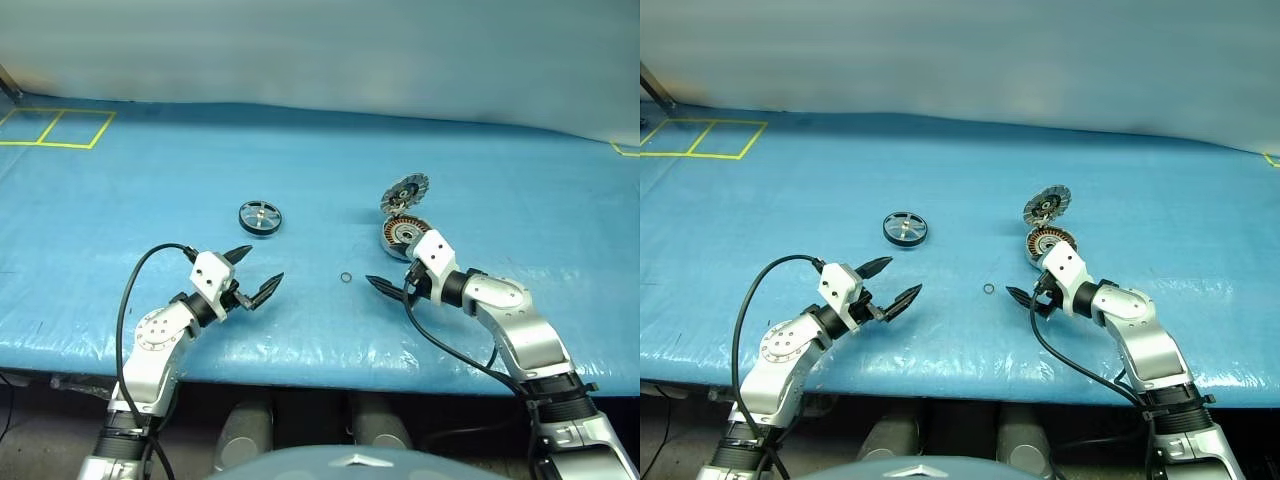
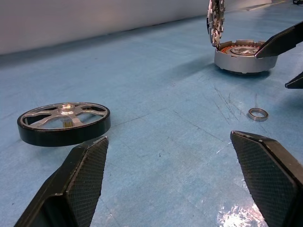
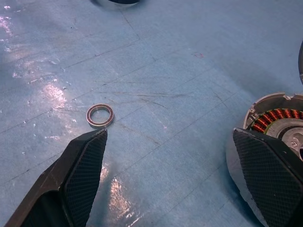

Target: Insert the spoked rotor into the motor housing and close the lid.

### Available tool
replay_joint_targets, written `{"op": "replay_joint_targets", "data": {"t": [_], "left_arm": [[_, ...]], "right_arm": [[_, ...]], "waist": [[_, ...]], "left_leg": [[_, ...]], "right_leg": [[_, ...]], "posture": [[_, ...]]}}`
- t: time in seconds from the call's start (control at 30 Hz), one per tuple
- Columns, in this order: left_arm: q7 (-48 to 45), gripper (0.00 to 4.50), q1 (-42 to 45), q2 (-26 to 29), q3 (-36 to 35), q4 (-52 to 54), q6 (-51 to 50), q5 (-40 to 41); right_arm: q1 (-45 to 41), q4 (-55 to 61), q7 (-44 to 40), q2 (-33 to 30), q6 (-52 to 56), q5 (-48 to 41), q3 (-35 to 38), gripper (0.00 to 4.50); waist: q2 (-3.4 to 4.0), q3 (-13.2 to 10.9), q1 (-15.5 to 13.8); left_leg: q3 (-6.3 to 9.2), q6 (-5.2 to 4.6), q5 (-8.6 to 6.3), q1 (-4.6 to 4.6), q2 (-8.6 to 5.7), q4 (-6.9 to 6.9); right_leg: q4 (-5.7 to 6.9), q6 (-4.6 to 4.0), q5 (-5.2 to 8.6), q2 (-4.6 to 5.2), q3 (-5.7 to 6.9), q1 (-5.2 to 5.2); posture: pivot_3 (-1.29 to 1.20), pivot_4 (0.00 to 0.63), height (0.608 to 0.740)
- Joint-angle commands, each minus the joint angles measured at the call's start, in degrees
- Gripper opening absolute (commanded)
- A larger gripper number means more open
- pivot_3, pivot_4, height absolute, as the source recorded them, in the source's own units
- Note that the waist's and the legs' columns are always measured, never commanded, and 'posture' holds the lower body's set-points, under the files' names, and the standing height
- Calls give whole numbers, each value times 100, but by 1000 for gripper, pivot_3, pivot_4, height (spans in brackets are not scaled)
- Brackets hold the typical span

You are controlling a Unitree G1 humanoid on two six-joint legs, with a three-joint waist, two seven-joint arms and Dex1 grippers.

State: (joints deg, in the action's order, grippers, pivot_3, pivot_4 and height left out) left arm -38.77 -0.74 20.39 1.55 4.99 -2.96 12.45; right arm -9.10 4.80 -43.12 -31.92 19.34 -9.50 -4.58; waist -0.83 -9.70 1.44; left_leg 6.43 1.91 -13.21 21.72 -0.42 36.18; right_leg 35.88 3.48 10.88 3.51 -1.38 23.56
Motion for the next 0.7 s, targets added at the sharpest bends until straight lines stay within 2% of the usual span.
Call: {"op": "replay_joint_targets", "data": {"t": [0.03,0.7], "left_arm": [[22,4500,6,0,-53,136,75,84],[31,4500,-80,5,-55,177,72,102]], "right_arm": [[-59,150,93,-29,-67,41,95,4457],[5,413,-123,-135,128,-152,136,4457]], "waist": [[0,0,0],[0,0,-3]], "left_leg": [[0,0,0,0,0,0],[0,0,0,0,0,0]], "right_leg": [[0,0,0,0,0,0],[0,0,0,0,0,0]], "posture": [[0,150,740],[0,150,740]]}}
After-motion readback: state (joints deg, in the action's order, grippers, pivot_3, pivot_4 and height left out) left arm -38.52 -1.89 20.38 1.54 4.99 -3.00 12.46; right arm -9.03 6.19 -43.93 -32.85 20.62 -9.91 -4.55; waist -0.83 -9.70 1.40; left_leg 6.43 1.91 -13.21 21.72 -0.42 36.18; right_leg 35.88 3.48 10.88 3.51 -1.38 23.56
